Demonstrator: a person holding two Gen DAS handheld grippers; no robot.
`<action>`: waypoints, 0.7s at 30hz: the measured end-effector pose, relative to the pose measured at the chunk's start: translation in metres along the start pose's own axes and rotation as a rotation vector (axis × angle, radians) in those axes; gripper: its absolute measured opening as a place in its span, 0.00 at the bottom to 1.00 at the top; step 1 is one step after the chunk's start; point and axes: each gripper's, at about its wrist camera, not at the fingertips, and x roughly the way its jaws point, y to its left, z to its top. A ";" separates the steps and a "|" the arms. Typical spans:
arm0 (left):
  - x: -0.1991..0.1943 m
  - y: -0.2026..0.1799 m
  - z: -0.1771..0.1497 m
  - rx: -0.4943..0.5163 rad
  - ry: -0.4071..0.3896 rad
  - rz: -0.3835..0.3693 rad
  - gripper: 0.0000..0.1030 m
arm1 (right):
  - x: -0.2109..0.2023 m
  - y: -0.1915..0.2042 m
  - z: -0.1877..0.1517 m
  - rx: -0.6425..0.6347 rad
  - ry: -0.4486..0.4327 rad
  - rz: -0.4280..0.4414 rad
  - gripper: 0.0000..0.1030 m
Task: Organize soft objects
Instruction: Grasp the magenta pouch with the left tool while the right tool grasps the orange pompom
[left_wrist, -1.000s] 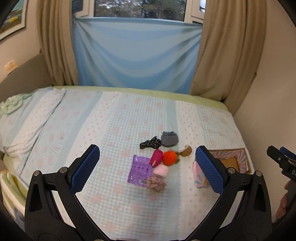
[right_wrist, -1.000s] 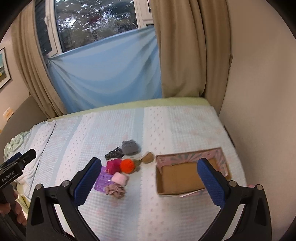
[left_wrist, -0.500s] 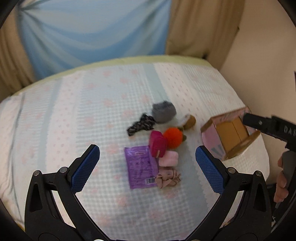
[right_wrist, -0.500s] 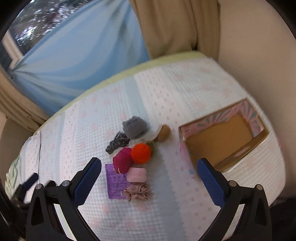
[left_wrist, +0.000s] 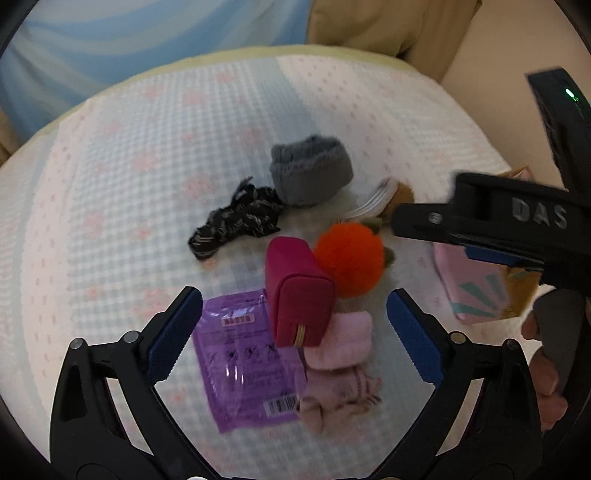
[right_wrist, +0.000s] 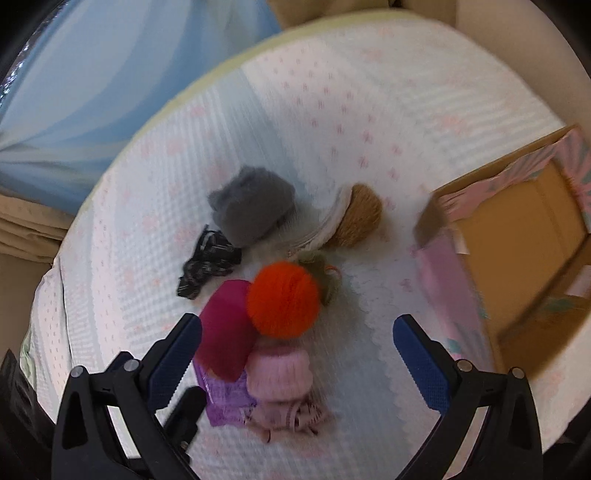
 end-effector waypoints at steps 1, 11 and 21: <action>0.009 0.000 -0.001 0.007 0.006 0.007 0.94 | 0.013 -0.002 0.003 0.006 0.020 0.004 1.00; 0.070 0.005 -0.005 0.027 0.075 0.032 0.71 | 0.108 -0.014 0.012 0.063 0.198 0.080 0.74; 0.083 0.003 0.002 0.052 0.088 0.002 0.37 | 0.133 -0.015 0.014 0.114 0.241 0.151 0.36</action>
